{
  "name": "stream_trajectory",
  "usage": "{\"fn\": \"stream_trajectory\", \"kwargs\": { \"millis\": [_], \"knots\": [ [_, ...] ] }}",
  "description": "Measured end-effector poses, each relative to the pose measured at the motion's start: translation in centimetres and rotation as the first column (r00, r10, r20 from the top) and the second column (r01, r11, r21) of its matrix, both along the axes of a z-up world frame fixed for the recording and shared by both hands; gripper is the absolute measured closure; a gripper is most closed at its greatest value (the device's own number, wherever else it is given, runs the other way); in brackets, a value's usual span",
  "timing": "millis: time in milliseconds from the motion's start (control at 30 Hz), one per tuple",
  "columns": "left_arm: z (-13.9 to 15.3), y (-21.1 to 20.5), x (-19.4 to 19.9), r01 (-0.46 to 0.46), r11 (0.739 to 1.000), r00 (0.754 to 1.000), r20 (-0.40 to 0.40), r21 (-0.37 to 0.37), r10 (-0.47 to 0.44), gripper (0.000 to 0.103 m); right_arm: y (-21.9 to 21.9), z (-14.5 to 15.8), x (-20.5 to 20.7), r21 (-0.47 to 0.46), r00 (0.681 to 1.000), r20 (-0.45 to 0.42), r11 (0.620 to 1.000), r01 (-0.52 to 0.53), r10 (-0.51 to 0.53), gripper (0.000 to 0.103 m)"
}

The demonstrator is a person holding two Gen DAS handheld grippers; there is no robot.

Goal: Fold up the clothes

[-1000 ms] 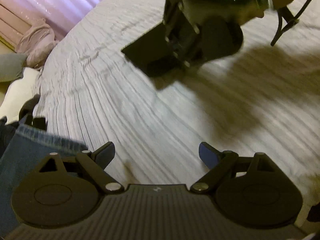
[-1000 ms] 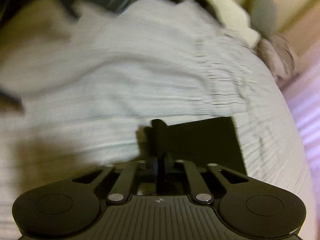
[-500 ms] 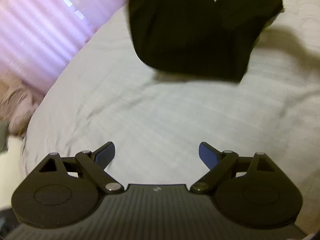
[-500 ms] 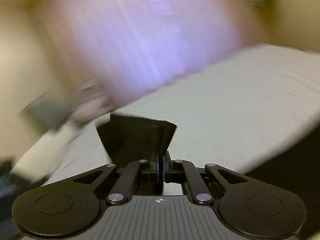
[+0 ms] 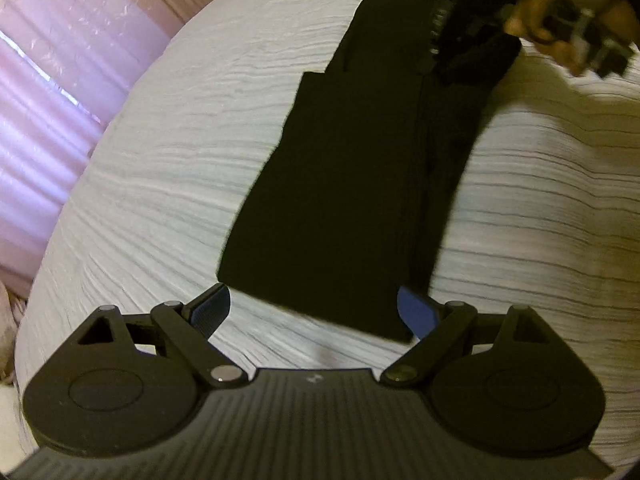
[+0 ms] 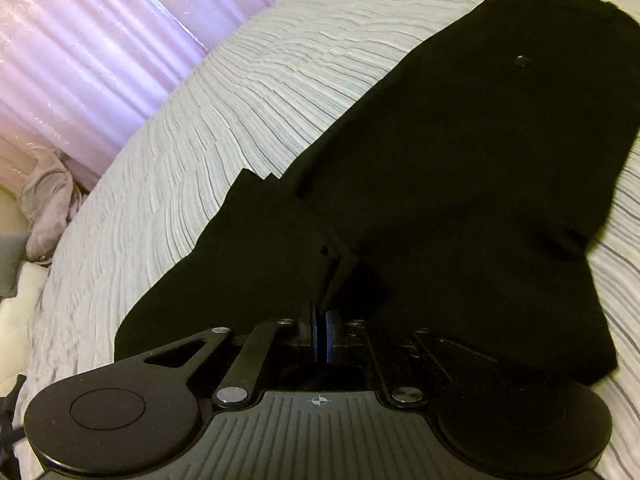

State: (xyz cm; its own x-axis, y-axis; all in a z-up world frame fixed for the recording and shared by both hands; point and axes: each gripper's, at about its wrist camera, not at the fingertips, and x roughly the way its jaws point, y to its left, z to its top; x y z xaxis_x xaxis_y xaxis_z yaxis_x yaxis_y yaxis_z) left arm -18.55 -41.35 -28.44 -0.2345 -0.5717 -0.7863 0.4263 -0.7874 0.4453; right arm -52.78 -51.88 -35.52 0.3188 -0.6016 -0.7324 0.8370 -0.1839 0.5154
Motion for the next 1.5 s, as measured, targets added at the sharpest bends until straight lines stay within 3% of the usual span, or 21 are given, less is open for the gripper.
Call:
{"fn": "stream_trajectory", "kwargs": {
  "millis": [233, 467, 633, 700, 733, 767, 833, 867, 933, 1033, 1133, 1167, 1200, 1233, 1267, 1333, 1400, 1500],
  "knots": [
    [-0.4, -3.3, 0.7, 0.076, 0.997, 0.996, 0.047, -0.032, -0.074, 0.014, 0.6, -1.2, 0.2, 0.058, 0.996, 0.003, 0.994, 0.094, -0.094, 0.100],
    [-1.8, -4.7, 3.7, 0.143, 0.989, 0.983, 0.119, -0.043, -0.137, 0.014, 1.3, 0.2, 0.9, 0.059, 0.992, -0.093, 0.994, 0.096, -0.091, 0.099],
    [-4.5, -5.3, 5.5, 0.285, 0.957, 0.942, 0.204, -0.059, -0.267, 0.014, 2.0, 3.7, 5.4, -0.001, 0.975, -0.209, 0.997, -0.081, 0.079, 0.099],
    [-5.5, -5.7, 5.8, 0.354, 0.933, 0.916, 0.228, -0.068, -0.331, 0.014, 2.3, 4.3, 9.2, -0.014, 0.942, -0.267, 0.977, -0.215, 0.204, 0.086],
    [-6.0, -5.8, 6.0, 0.388, 0.919, 0.901, 0.239, -0.072, -0.362, 0.014, 2.5, 4.5, 11.5, -0.014, 0.915, -0.300, 0.958, -0.285, 0.268, 0.045],
    [-6.5, -6.0, 6.2, 0.422, 0.904, 0.885, 0.251, -0.076, -0.392, 0.014, 2.9, 4.5, 13.6, -0.015, 0.887, -0.328, 0.937, -0.349, 0.325, 0.011],
    [-7.1, -6.5, 6.7, 0.476, 0.874, 0.861, 0.251, -0.091, -0.443, 0.014, 4.1, 4.4, 18.6, -0.041, 0.801, -0.399, 0.864, -0.502, 0.447, 0.010],
    [-7.5, -6.8, 6.9, 0.505, 0.857, 0.846, 0.254, -0.099, -0.469, 0.014, 4.8, 4.1, 21.2, -0.036, 0.725, -0.466, 0.808, -0.588, 0.507, 0.010],
    [-8.3, -7.5, 7.4, 0.558, 0.822, 0.814, 0.265, -0.112, -0.517, 0.014, 6.3, 2.9, 26.2, -0.007, 0.544, -0.598, 0.675, -0.738, 0.589, 0.010],
    [-9.4, -8.7, 7.9, 0.630, 0.766, 0.763, 0.288, -0.130, -0.578, 0.014, 7.9, -0.2, 31.3, 0.091, 0.305, -0.734, 0.533, -0.841, 0.607, 0.010],
    [-10.8, -9.4, 8.4, 0.715, 0.682, 0.690, 0.322, -0.156, -0.649, 0.014, 9.2, -2.9, 34.1, 0.198, 0.152, -0.782, 0.471, -0.859, 0.605, 0.011],
    [-11.3, -9.6, 8.6, 0.743, 0.648, 0.660, 0.337, -0.164, -0.671, 0.014, 9.2, -3.4, 34.5, 0.209, 0.125, -0.802, 0.471, -0.857, 0.585, 0.013],
    [-11.8, -9.9, 8.6, 0.768, 0.617, 0.633, 0.349, -0.171, -0.691, 0.014, 9.3, -3.9, 34.9, 0.221, 0.098, -0.820, 0.470, -0.854, 0.564, 0.018],
    [-12.3, -10.1, 8.7, 0.791, 0.586, 0.606, 0.361, -0.177, -0.709, 0.014, 9.3, -4.3, 35.2, 0.231, 0.076, -0.835, 0.472, -0.851, 0.545, 0.038],
    [-12.6, -10.4, 8.6, 0.809, 0.558, 0.583, 0.374, -0.184, -0.721, 0.014, 9.0, -4.2, 34.9, 0.230, 0.089, -0.834, 0.490, -0.841, 0.545, 0.055],
    [-13.1, -10.9, 8.4, 0.841, 0.503, 0.538, 0.401, -0.197, -0.742, 0.014, 8.5, -4.1, 34.3, 0.226, 0.117, -0.832, 0.523, -0.822, 0.543, 0.062],
    [-13.5, -11.5, 8.1, 0.856, 0.476, 0.516, 0.408, -0.202, -0.754, 0.015, 8.0, -3.1, 33.2, 0.187, 0.180, -0.815, 0.544, -0.818, 0.550, 0.082],
    [-14.1, -12.0, 7.7, 0.879, 0.435, 0.476, 0.418, -0.196, -0.774, 0.023, 7.1, -1.3, 31.8, 0.126, 0.276, -0.778, 0.571, -0.811, 0.565, 0.088]
  ]
}}
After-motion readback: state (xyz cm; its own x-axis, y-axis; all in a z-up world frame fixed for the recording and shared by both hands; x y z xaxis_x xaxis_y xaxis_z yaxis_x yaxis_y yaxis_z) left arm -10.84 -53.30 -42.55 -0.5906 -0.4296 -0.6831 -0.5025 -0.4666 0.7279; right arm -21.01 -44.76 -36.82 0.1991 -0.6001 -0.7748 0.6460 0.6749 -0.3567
